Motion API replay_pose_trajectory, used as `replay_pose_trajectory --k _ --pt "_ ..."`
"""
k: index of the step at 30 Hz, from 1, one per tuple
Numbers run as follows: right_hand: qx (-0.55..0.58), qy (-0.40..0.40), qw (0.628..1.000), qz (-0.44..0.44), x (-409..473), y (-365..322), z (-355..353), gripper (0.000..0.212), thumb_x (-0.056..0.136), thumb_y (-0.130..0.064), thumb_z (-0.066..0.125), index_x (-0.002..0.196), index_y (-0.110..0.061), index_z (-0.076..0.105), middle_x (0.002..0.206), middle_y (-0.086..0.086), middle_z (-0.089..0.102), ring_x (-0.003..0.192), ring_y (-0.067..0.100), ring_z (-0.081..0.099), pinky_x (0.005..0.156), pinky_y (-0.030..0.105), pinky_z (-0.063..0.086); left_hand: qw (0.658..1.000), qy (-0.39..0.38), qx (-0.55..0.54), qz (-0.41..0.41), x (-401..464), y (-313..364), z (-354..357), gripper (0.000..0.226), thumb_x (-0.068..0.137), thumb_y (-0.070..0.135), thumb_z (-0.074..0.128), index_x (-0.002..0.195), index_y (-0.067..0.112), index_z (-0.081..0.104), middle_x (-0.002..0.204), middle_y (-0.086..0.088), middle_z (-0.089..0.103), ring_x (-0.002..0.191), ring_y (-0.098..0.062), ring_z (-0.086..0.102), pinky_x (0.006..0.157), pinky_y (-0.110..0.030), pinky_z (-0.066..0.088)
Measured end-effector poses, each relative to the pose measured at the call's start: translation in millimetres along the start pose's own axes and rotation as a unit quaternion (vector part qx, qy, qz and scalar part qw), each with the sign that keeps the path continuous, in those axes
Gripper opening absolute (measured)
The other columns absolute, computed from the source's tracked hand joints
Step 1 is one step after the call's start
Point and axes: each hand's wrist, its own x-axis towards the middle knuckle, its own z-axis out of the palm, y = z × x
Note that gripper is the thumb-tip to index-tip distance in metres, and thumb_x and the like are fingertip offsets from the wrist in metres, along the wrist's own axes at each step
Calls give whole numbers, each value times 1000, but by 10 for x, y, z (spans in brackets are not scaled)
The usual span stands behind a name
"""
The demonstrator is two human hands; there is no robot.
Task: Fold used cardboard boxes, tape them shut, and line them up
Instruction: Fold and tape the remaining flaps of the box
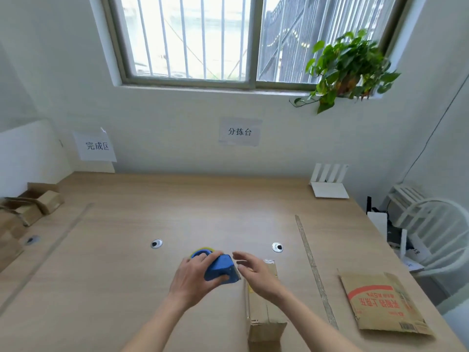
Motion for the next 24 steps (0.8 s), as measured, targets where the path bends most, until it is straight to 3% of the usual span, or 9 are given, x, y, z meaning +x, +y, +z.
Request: replay_pose_trajectory --k 3,6,10,14,19,24 --pt "10 20 999 -37 41 -361 -125 28 99 -10 55 122 -16 70 115 -5 74 106 7 68 97 32 54 999 25 10 33 180 73 -356 57 80 74 51 130 46 52 115 21 65 98 -5 59 87 -24 39" --pt "14 23 998 -52 51 -627 -244 26 100 -16 57 120 -16 72 110 -5 76 103 9 70 94 34 56 997 43 20 60 327 107 -598 57 80 75 51 129 45 52 114 21 66 99 -4 61 87 -25 40" --pt "22 17 998 -63 61 -870 -354 25 101 -18 58 122 -17 72 110 -3 76 104 11 70 95 35 56 993 64 34 91 482 163 -830 59 81 77 52 129 44 53 113 20 68 96 -7 63 84 -26 43" --pt "37 -4 997 -64 36 -1020 -466 27 100 -20 60 125 -18 71 113 -1 75 109 13 69 95 32 55 992 50 46 102 578 256 -993 62 81 79 48 133 44 52 120 20 65 103 -7 62 90 -25 40" --pt "78 16 995 -63 49 -1063 -659 25 93 -19 72 117 -13 74 104 5 78 103 16 73 90 24 55 992 30 54 109 721 372 -1076 64 81 80 44 135 45 48 125 23 62 109 -4 59 92 -22 37" --pt "98 11 993 -64 162 -944 -840 28 88 -15 77 115 -8 75 103 12 78 104 25 73 93 32 57 993 14 56 105 852 496 -1060 64 81 77 47 137 45 48 128 22 61 108 -8 60 85 -18 37"
